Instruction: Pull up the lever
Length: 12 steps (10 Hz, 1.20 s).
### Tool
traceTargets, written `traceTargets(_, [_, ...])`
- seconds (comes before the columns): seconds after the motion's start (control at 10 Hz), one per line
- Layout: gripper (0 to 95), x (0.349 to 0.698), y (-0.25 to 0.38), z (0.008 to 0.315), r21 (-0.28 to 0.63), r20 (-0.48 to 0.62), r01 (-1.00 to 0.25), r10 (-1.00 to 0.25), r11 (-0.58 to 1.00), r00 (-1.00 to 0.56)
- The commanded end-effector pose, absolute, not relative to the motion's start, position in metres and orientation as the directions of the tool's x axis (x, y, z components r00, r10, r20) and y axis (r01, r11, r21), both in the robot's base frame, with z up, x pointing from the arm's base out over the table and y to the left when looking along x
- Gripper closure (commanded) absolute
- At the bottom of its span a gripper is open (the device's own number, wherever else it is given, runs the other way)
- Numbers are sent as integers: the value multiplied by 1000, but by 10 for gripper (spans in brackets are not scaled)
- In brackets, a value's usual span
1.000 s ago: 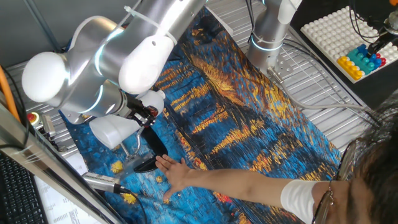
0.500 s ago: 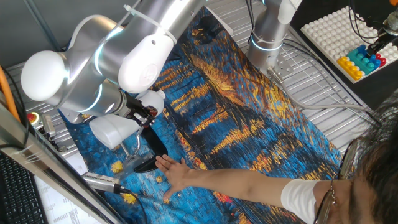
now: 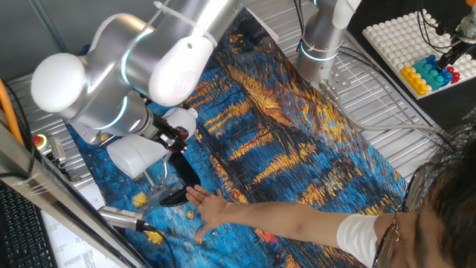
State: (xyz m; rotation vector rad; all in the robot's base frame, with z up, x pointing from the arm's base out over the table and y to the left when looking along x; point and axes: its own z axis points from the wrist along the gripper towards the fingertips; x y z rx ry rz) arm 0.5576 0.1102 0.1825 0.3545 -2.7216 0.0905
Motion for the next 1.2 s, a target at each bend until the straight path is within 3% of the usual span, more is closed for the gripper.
traceTargets(0.1, [190, 552, 110, 190, -4, 394, -263, -240, 965, -887])
traceTargets(0.3, [190, 539, 109, 202, -3, 369, -278, -257, 961, -893])
traceTargets(0.4, [380, 534, 107, 204, 1, 351, -285, -268, 958, -897])
traceTargets(0.7, [380, 502, 91, 210, -1, 276, -320, -307, 947, -911])
traceTargets(1.2, [380, 482, 67, 213, 18, 210, -327, -323, 945, -923])
